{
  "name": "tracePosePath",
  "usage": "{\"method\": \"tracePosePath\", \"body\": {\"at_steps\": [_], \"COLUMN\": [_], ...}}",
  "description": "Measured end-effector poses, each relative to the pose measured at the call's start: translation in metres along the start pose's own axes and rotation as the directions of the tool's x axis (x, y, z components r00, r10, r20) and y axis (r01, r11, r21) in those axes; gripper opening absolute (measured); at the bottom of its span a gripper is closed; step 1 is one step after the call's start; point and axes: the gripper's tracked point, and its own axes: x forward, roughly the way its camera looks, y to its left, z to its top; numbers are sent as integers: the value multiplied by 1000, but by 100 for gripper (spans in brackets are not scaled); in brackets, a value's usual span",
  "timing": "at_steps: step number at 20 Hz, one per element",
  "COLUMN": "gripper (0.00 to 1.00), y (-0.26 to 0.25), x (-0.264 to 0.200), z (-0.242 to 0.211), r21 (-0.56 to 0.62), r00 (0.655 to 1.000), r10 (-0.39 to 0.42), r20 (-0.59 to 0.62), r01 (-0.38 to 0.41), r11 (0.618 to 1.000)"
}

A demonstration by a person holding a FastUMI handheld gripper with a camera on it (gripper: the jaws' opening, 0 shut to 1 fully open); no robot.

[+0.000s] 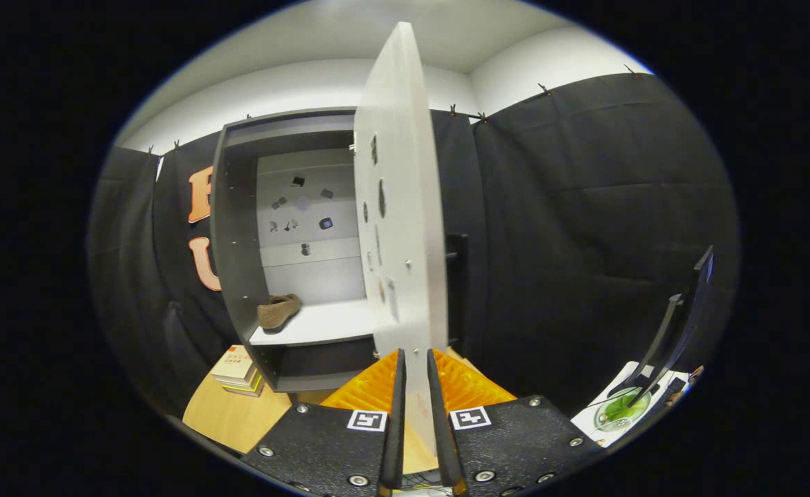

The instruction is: Open the shoe cabinet door, grab the shoes and put them into the shoe cabinet, then close the shoe cabinet door.

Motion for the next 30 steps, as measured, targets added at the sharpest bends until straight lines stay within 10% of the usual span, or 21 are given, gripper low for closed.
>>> {"method": "tracePosePath", "body": {"at_steps": [12, 30], "gripper": [20, 20], "y": [154, 194], "x": [18, 167], "z": [-176, -420], "r21": [-28, 5], "r00": [947, 716], "r10": [194, 229], "r20": [-256, -660], "r01": [-208, -300], "r11": [978, 954]}}
